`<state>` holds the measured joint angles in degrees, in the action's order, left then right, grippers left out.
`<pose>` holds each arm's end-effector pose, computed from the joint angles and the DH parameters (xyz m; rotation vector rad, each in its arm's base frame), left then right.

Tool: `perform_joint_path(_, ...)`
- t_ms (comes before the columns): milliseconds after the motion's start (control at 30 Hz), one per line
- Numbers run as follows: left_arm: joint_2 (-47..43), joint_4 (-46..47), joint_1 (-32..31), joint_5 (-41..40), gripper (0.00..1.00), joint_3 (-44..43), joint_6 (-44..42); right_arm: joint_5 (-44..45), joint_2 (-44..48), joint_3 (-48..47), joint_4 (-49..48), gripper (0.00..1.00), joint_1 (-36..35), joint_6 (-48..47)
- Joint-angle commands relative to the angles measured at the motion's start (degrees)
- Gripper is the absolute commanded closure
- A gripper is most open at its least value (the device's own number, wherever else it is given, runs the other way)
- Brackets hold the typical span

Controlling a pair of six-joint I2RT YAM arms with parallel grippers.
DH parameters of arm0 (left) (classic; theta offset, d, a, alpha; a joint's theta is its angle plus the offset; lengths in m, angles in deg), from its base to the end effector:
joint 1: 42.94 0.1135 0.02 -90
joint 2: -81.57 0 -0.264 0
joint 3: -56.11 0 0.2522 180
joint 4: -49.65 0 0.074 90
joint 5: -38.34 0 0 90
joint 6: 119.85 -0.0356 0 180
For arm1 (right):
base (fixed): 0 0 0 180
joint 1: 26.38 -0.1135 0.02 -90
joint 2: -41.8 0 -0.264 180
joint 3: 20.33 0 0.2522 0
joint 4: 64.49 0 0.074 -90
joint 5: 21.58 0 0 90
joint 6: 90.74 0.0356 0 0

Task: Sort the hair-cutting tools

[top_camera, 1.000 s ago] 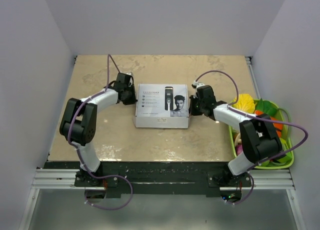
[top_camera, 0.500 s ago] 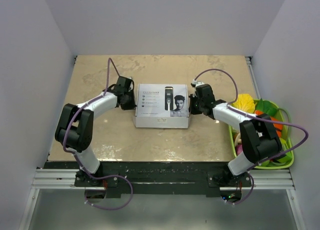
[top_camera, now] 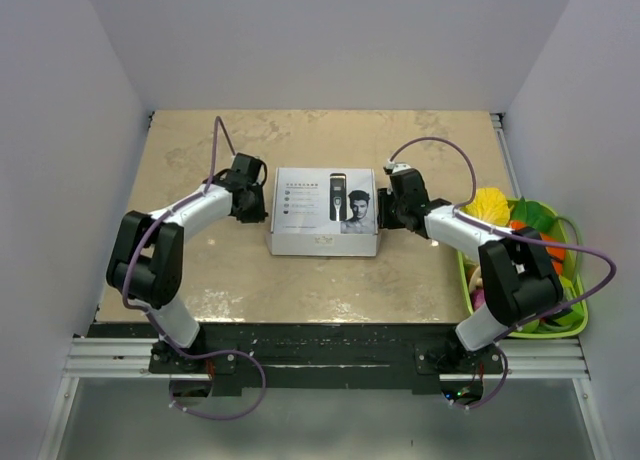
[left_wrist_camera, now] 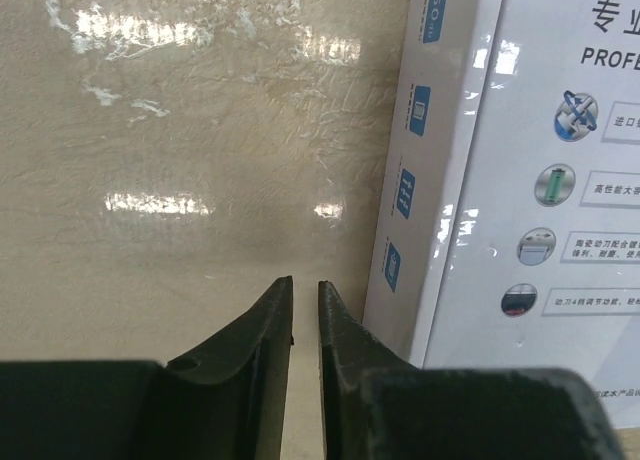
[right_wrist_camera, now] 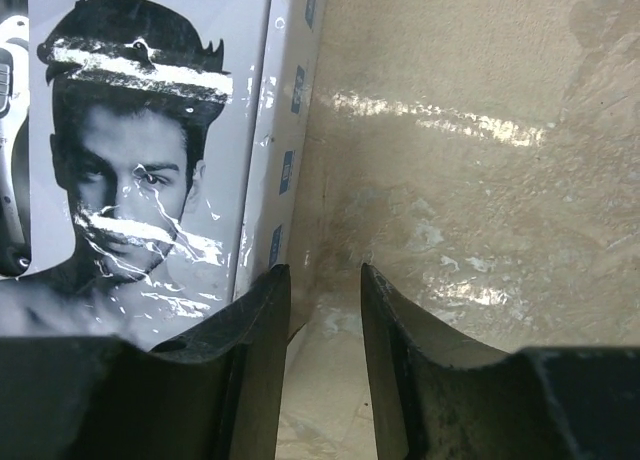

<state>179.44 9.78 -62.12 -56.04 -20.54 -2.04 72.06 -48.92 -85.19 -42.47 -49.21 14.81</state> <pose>0.3260 -0.1105 0.1879 -0.2249 2.6340 -0.1790 0.2992 0.1235 0.1862 -0.1239 2.4143 0.2334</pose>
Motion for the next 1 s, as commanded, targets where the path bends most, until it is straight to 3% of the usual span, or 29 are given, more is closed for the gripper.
perform_joint_path(0,-3.0,-1.2,-0.2,-0.2,0.77,-0.3,-1.5,2.5,-0.9,-2.4,0.2,0.62,-0.1,0.8)
perform_joint_path(533,-3.9,-1.2,-1.7,1.8,0.75,3.1,-2.0,1.4,-0.9,-0.2,-1.0,0.62,-0.2,1.8)
perform_joint_path(967,-3.8,-2.6,-2.4,-2.2,0.76,1.6,-1.8,7.2,1.5,-0.4,1.3,0.58,-0.2,4.5)
